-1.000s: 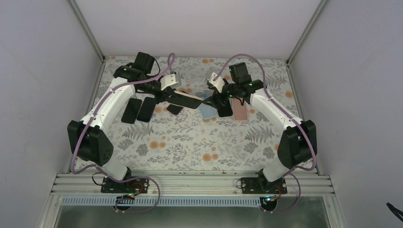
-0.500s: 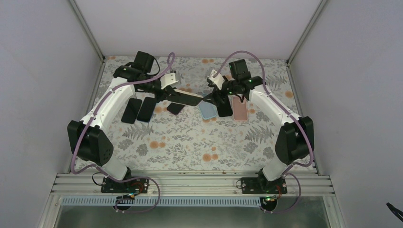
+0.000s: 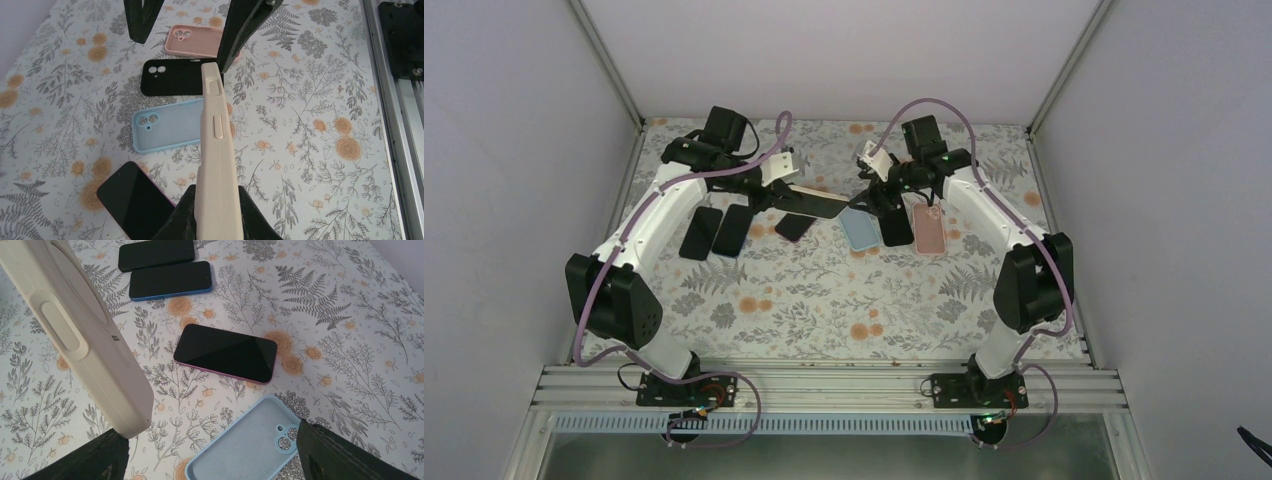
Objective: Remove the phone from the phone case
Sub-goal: Remove the phone case from the phone.
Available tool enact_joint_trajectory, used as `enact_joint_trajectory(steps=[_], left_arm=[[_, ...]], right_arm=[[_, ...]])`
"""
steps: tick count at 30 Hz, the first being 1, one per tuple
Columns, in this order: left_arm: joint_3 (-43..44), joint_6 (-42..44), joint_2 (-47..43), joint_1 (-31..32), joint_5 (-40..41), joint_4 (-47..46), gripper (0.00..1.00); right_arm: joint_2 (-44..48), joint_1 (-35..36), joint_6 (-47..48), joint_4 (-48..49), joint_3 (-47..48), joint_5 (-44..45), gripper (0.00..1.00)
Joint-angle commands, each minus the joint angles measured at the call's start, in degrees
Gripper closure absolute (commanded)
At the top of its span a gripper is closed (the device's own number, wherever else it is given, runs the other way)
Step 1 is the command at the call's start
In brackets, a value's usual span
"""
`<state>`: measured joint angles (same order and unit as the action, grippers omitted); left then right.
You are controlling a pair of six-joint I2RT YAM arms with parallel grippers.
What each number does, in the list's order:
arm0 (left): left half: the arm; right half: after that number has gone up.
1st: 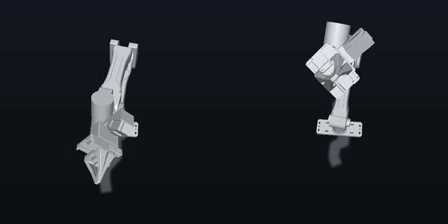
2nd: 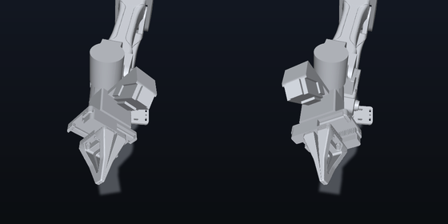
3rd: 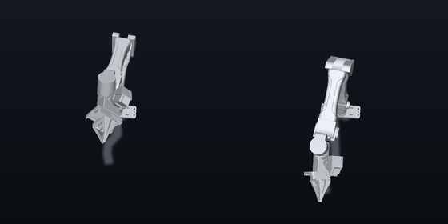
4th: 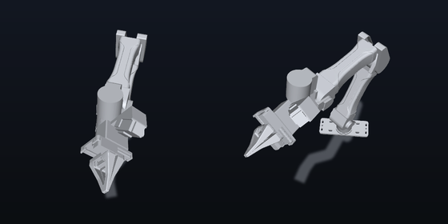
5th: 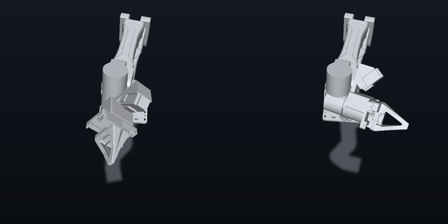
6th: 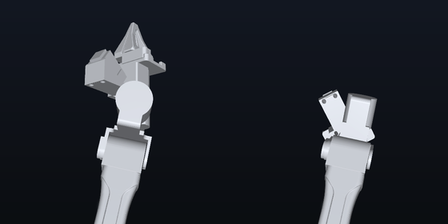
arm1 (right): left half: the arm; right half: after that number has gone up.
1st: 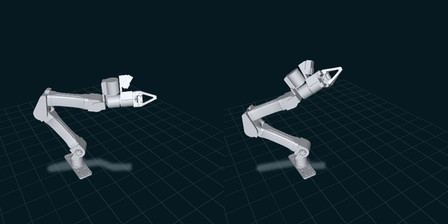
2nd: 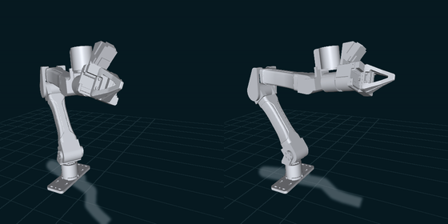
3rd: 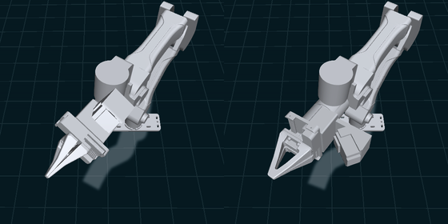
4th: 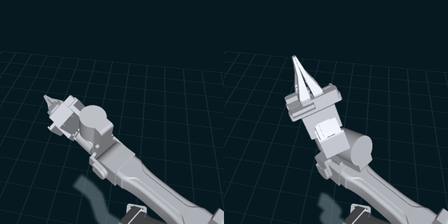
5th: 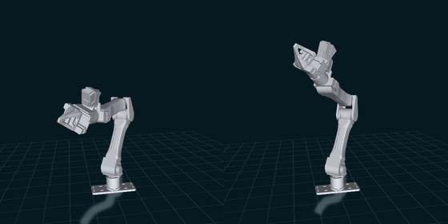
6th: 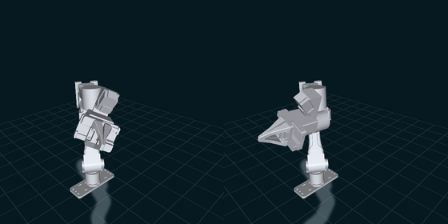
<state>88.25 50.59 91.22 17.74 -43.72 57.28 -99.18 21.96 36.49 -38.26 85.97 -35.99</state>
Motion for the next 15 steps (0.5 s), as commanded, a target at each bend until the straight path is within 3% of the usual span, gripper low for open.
enact_joint_trajectory(steps=[1, 15], left_arm=[[1.3, 3.4, -2.2, 1.3, -8.5, 7.6, 0.98], [1.6, 5.5, -2.1, 1.5, -8.4, 10.5, 0.98]], right_arm=[[-1.4, -2.6, 1.2, 5.6, 3.2, 4.9, 0.15], [-3.9, -4.1, 2.9, 5.0, 7.1, 6.3, 0.15]])
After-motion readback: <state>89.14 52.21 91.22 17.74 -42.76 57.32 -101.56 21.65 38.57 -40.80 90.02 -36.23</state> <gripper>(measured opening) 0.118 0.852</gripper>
